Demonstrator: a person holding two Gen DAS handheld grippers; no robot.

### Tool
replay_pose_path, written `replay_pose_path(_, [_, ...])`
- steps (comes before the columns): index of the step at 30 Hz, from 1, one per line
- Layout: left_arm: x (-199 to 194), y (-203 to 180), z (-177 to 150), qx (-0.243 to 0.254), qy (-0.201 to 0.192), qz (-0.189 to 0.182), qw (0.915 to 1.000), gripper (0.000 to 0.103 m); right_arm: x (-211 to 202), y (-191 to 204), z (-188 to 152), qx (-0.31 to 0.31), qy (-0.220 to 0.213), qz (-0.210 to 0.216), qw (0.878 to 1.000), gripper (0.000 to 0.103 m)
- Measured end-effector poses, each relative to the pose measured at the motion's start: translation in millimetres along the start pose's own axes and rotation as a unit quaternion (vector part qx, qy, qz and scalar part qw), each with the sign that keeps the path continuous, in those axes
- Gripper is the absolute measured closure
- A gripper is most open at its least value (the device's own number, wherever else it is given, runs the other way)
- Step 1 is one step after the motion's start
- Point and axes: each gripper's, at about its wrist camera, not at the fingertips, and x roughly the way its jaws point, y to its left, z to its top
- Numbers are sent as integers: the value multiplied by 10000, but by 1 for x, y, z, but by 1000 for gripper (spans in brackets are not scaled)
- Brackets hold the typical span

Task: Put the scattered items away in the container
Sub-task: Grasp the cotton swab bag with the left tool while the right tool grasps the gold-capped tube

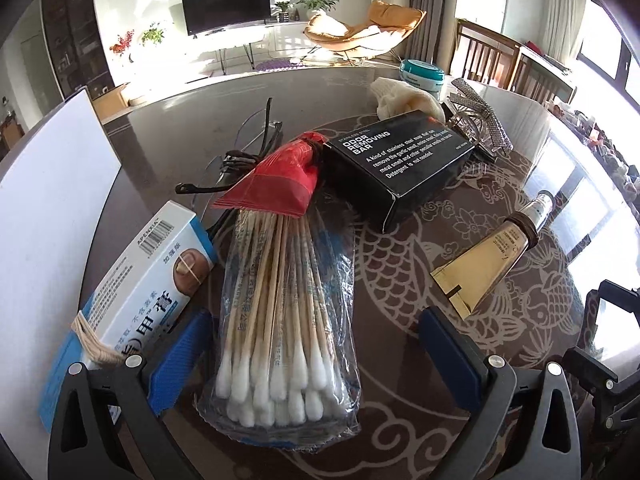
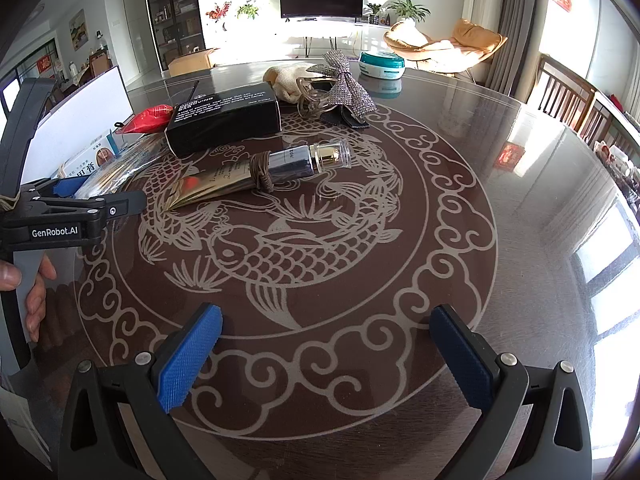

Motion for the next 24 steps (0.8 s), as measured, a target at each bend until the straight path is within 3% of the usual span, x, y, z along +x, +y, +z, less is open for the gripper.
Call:
replay_pose_path(1, [-1,4,1,-116,-65,85,9999,11,0,0,0,0,-1,0,10000,0])
replay_pose_path(2, [-4,7,1,-242,-147,168,9995,32,0,0,0,0,-1,0,10000,0])
replay_pose_path(3, [-6,11,2,-347,-192,217,9990,42,0,0,0,0,0,0,10000,0])
replay_pose_path(4, [-9,13,1,-409,-211,250,9986,60,0,0,0,0,0,0,10000,0])
replay_pose_path(5, [-11,15,0,-446,-215,252,9985,67,0,0,0,0,0,0,10000,0])
replay_pose_path(8, [-22,16,-17,-603,-223,168,9978,70,0,0,0,1,-1,0,10000,0])
replay_pose_path(12, [-49,-6,-58,-533,-210,327,9978,69,0,0,0,1,0,-1,10000,0])
replay_pose_path(15, [-62,-19,-81,-495,-345,473,9971,63,0,0,0,0,0,-1,10000,0])
replay_pose_path(16, [-64,-18,-86,-537,-351,459,9969,52,0,0,0,0,0,-1,10000,0])
replay_pose_path(17, [-63,-17,-87,-579,-304,432,9969,26,0,0,0,0,-1,-1,10000,0])
replay_pose_path(19, [-56,-14,-87,-608,-115,372,9974,0,1,0,0,1,-1,0,10000,0])
replay_pose_path(24, [-54,-16,-88,-571,-70,382,9976,0,1,0,0,0,-1,0,10000,0])
